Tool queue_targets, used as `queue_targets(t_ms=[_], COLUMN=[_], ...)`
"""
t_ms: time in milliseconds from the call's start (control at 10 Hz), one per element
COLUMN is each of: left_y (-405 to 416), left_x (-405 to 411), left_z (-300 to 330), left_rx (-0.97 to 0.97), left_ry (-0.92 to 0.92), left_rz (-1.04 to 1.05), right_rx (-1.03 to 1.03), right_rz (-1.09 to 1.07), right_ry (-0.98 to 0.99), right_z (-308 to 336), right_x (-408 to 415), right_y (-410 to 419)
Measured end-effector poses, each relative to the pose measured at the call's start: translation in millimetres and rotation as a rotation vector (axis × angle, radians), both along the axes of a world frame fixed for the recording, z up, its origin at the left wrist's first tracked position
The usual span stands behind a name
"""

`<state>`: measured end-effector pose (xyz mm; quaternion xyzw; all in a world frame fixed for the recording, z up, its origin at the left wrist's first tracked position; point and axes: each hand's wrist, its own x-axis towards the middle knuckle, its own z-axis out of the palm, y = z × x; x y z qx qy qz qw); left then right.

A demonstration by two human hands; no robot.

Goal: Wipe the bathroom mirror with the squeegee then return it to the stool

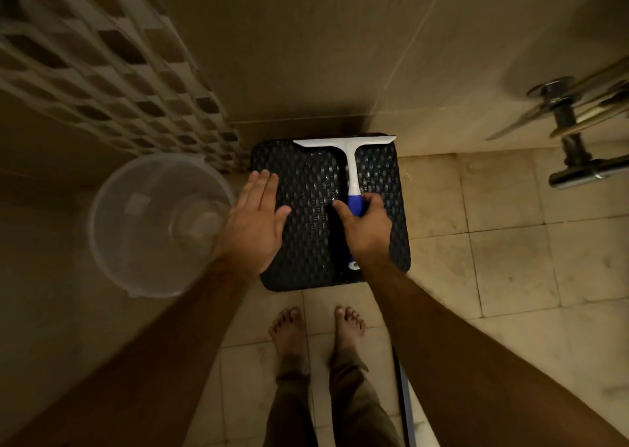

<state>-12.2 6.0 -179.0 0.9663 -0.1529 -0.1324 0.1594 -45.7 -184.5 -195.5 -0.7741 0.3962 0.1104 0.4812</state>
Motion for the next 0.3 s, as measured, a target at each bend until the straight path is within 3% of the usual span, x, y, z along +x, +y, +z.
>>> queue_targets(t_ms=[100,200,300], left_y=[2,3,7], left_x=[-2,-6,-5], left_z=[0,15,38], left_rx=[-0.005,-0.008,-0.015], left_ry=[0.004,-0.024,-0.053], left_rz=[0.008,0.006,0.029], right_rx=[-0.097,-0.339,-0.457], right_rz=[0.019,0.211,0.405], right_ry=[-0.053,-0.089,-0.129], right_z=[-1,15,37], right_x=[-4,-14,-13], right_y=[-2,-5,-7])
